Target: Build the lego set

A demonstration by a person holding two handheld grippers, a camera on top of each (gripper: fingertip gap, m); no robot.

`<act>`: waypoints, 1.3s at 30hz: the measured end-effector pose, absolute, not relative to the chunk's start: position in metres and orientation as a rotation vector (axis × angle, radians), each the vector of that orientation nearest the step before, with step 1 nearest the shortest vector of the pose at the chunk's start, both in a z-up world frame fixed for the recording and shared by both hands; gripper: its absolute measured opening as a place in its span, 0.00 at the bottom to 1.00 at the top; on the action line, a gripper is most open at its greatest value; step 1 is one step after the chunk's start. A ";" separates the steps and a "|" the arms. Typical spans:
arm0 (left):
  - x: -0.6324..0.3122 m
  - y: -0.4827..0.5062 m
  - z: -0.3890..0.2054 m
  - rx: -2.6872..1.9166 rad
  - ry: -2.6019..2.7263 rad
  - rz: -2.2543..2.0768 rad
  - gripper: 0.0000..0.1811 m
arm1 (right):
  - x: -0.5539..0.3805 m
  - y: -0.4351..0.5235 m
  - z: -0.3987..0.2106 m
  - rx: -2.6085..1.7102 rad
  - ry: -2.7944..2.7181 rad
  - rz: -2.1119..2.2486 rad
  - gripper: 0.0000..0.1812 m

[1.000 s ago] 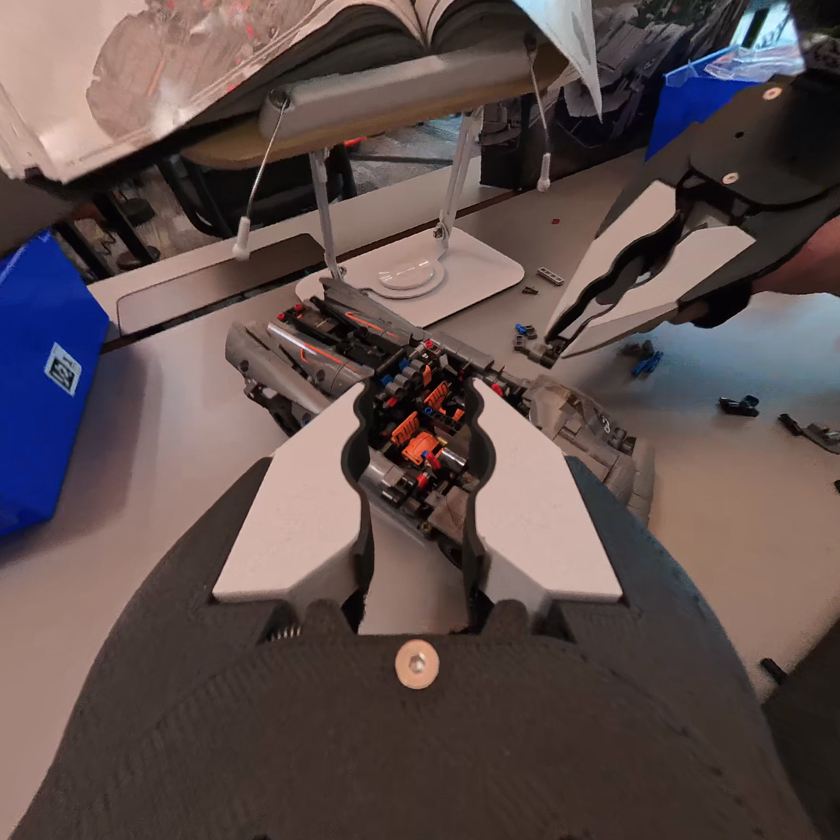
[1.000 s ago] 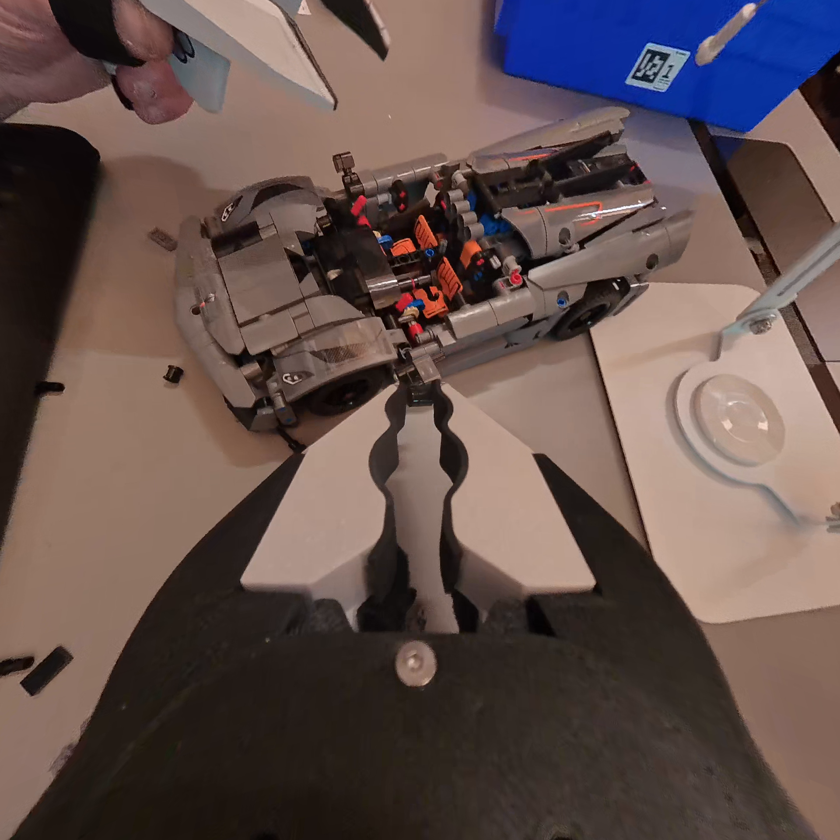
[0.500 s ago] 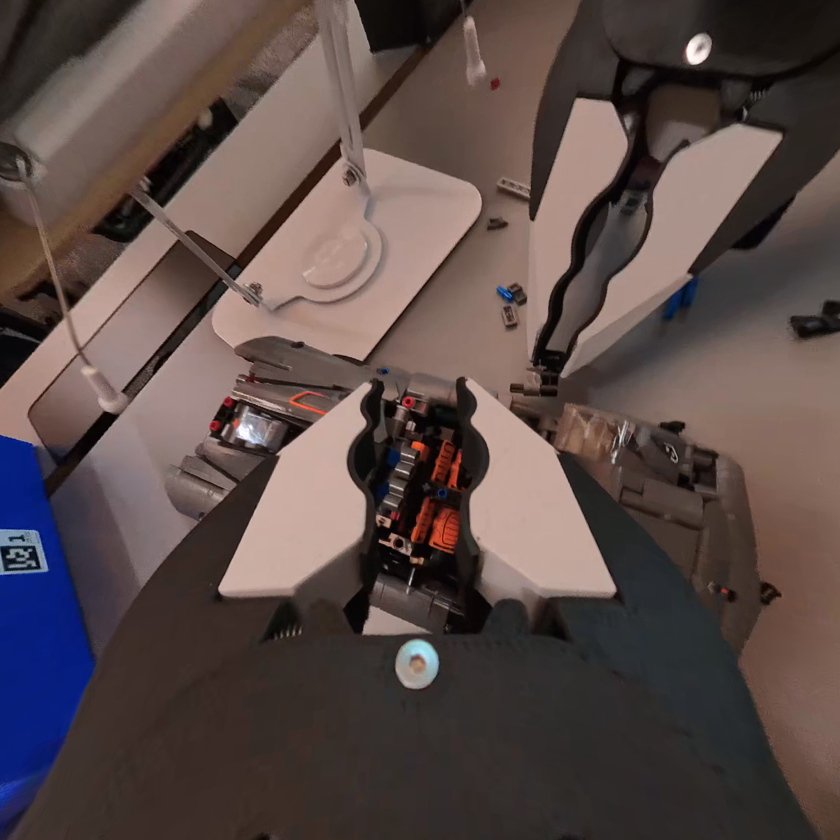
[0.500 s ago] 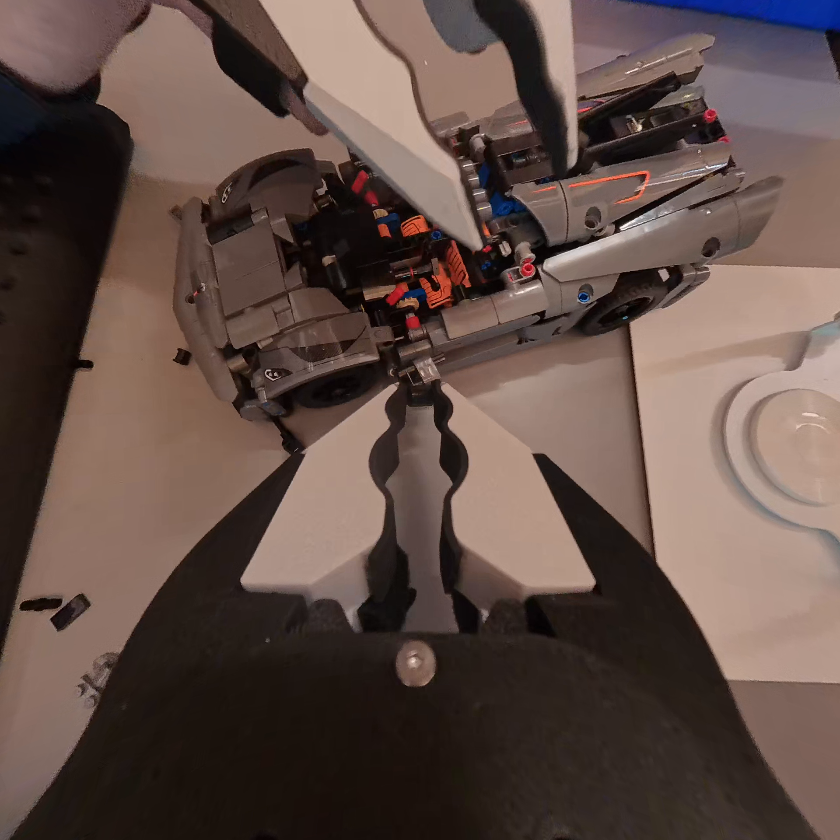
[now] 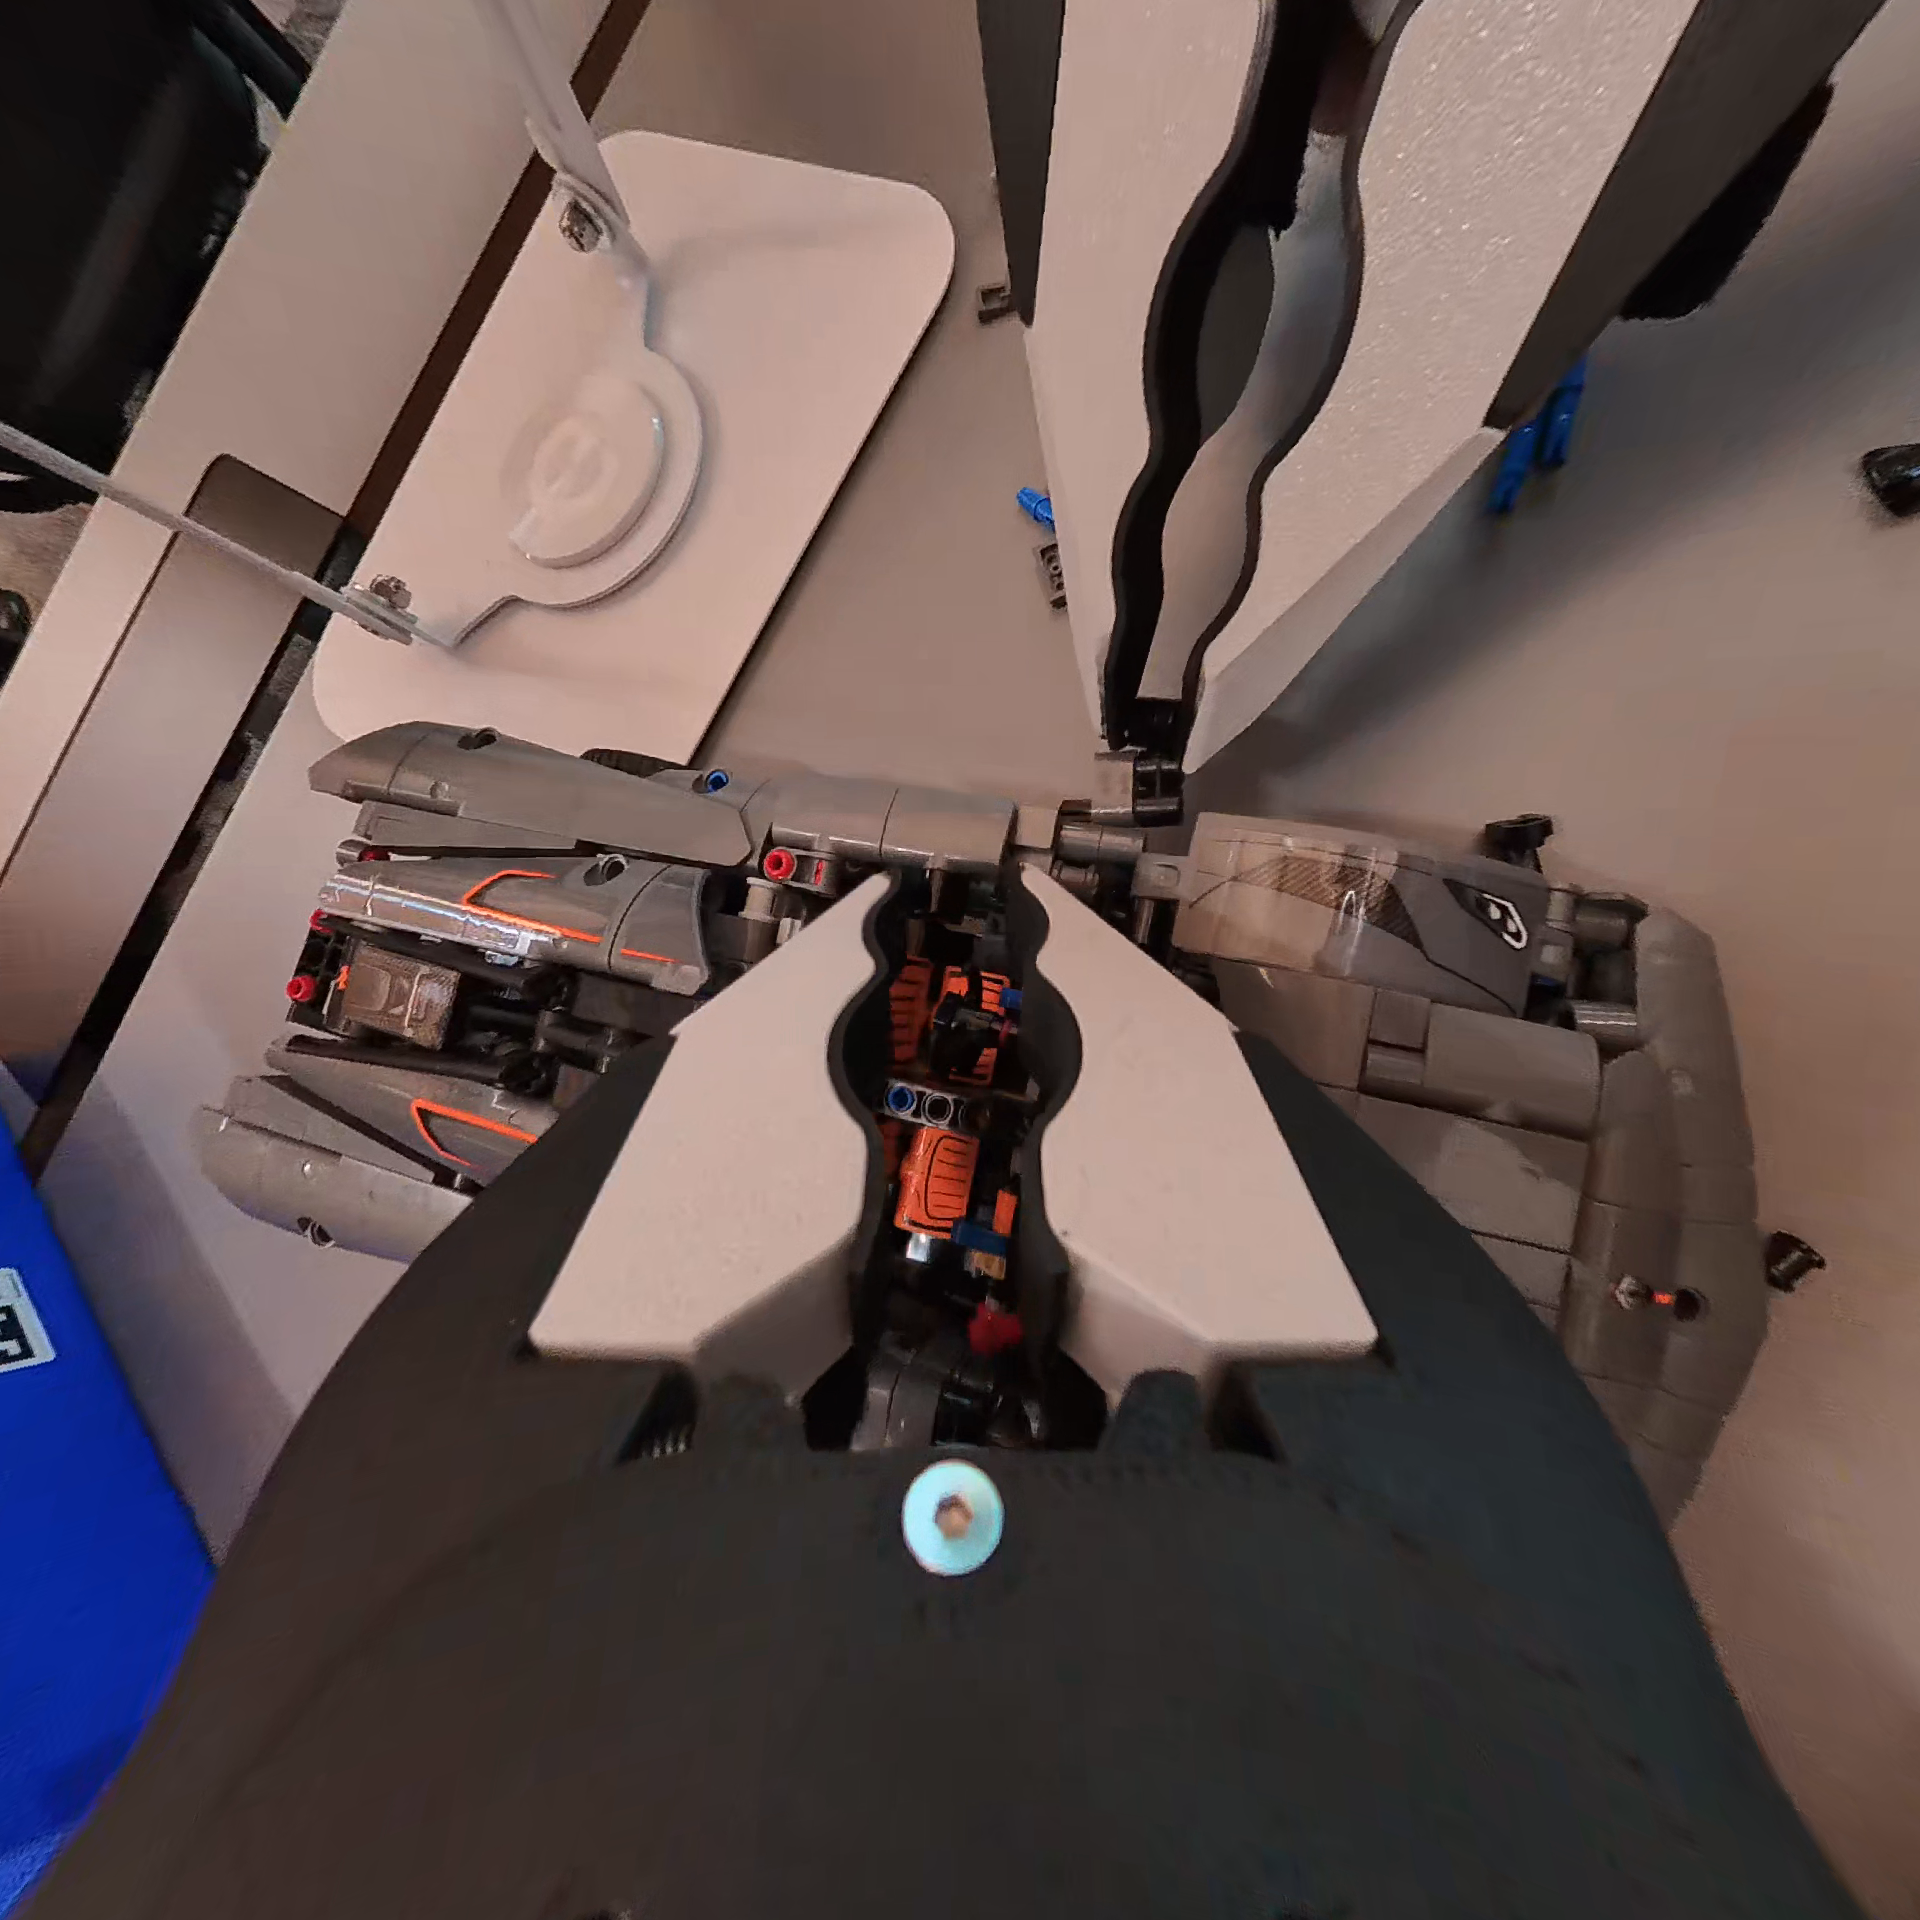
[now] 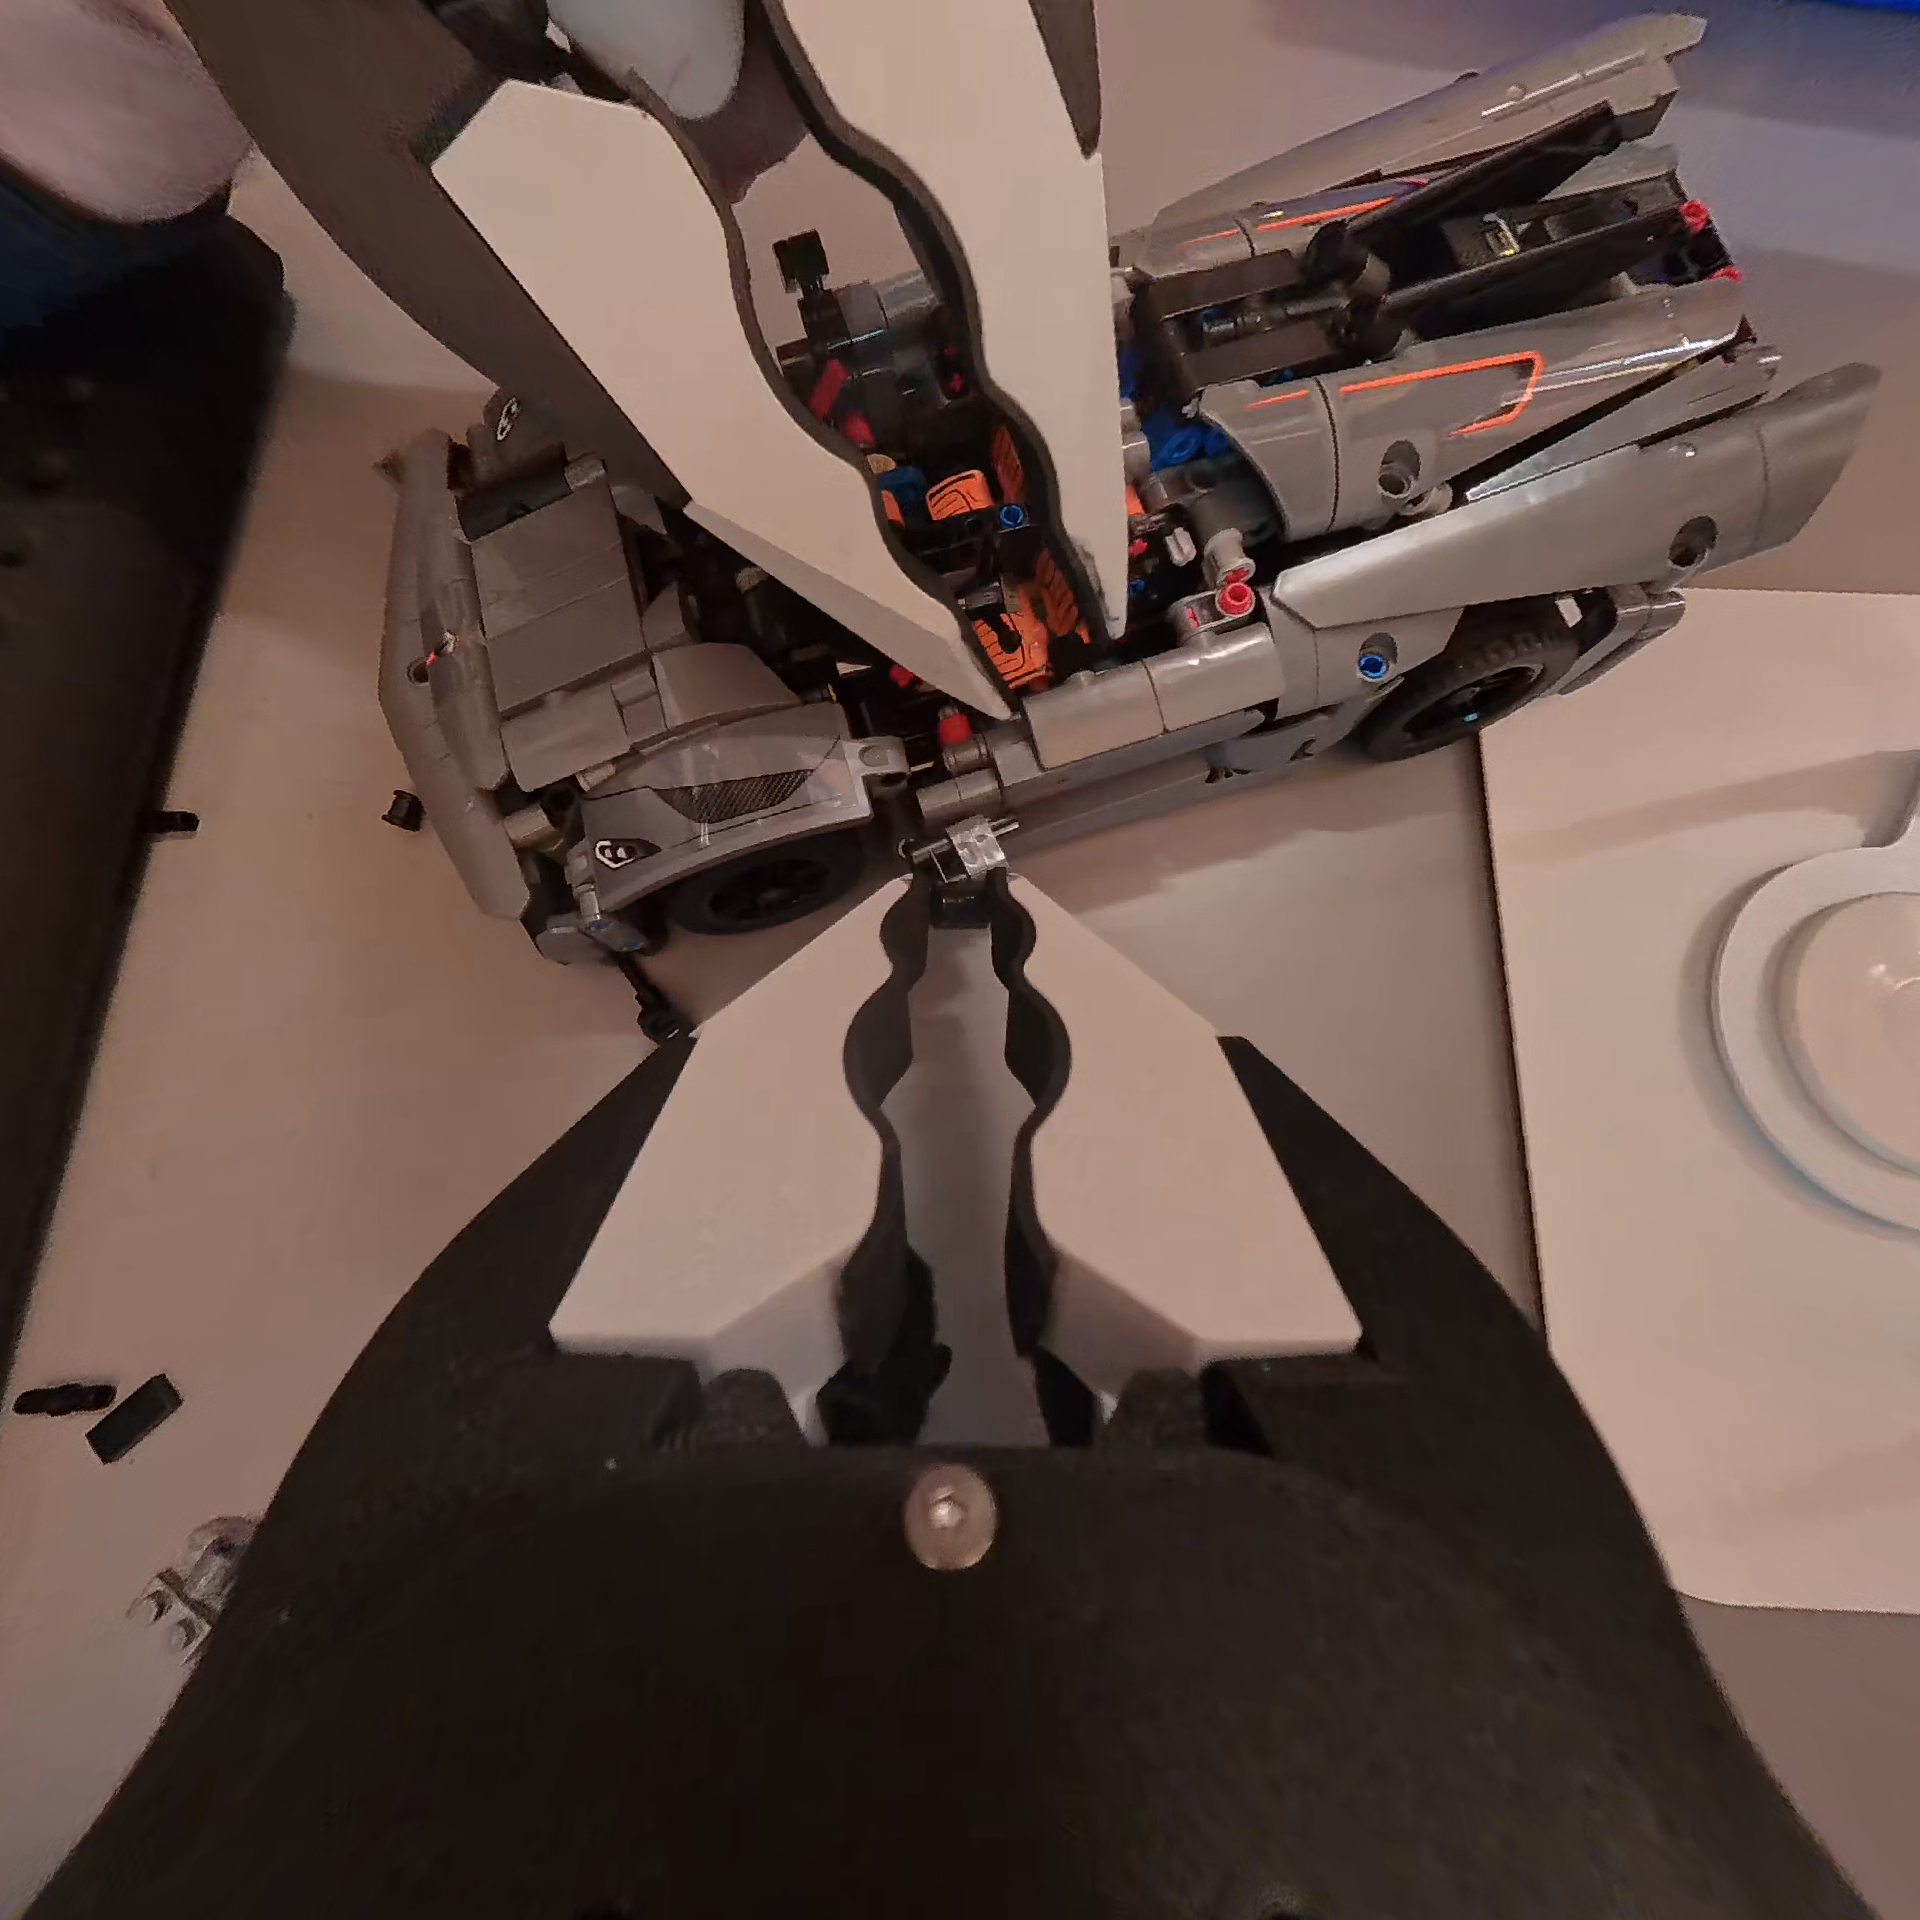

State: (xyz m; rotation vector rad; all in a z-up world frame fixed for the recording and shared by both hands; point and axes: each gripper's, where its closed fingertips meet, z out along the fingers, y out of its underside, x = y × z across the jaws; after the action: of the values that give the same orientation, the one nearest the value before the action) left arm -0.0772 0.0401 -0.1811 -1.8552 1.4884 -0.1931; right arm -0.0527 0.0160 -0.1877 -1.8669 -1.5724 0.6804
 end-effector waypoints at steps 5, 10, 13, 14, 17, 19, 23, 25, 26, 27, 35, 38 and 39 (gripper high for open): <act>-0.076 0.042 -0.182 -1.870 1.467 -0.243 0.07 | -0.053 0.016 -0.188 -1.863 -1.561 0.690 0.05; -0.077 0.044 -0.182 -1.875 1.436 -0.294 0.07 | -0.052 0.017 -0.185 -1.858 -1.551 0.688 0.05; -0.076 0.043 -0.181 -1.869 1.433 -0.297 0.07 | -0.052 0.018 -0.184 -1.855 -1.542 0.692 0.05; -0.076 0.043 -0.181 -1.864 1.433 -0.295 0.07 | -0.052 0.018 -0.184 -1.854 -1.540 0.692 0.05; -0.076 0.043 -0.180 -1.862 1.427 -0.301 0.07 | -0.052 0.018 -0.184 -1.852 -1.535 0.697 0.05; -0.076 0.043 -0.180 -1.866 1.419 -0.315 0.07 | -0.052 0.017 -0.184 -1.851 -1.536 0.699 0.05; -0.076 0.043 -0.180 -1.863 1.416 -0.319 0.07 | -0.053 0.017 -0.185 -1.850 -1.539 0.695 0.05; -0.076 0.043 -0.180 -1.860 1.419 -0.314 0.07 | -0.052 0.017 -0.185 -1.849 -1.536 0.694 0.05; -0.076 0.043 -0.180 -1.858 1.420 -0.313 0.07 | -0.052 0.017 -0.184 -1.846 -1.534 0.694 0.05; -0.076 0.043 -0.180 -1.856 1.421 -0.313 0.07 | -0.052 0.018 -0.183 -1.841 -1.530 0.694 0.05; -0.076 0.042 -0.179 -1.844 1.430 -0.308 0.07 | -0.056 0.017 -0.172 -1.814 -1.503 0.715 0.05; -0.076 0.041 -0.178 -1.840 1.433 -0.313 0.07 | -0.059 0.016 -0.171 -1.807 -1.511 0.705 0.05; -0.076 0.041 -0.177 -1.839 1.432 -0.315 0.07 | -0.060 0.015 -0.172 -1.805 -1.518 0.701 0.05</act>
State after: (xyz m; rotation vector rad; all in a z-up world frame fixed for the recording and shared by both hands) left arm -0.0764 0.0413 -0.1774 -1.8388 1.4321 -0.3149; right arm -0.0598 0.0150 -0.1718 -1.8052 -1.5177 0.7014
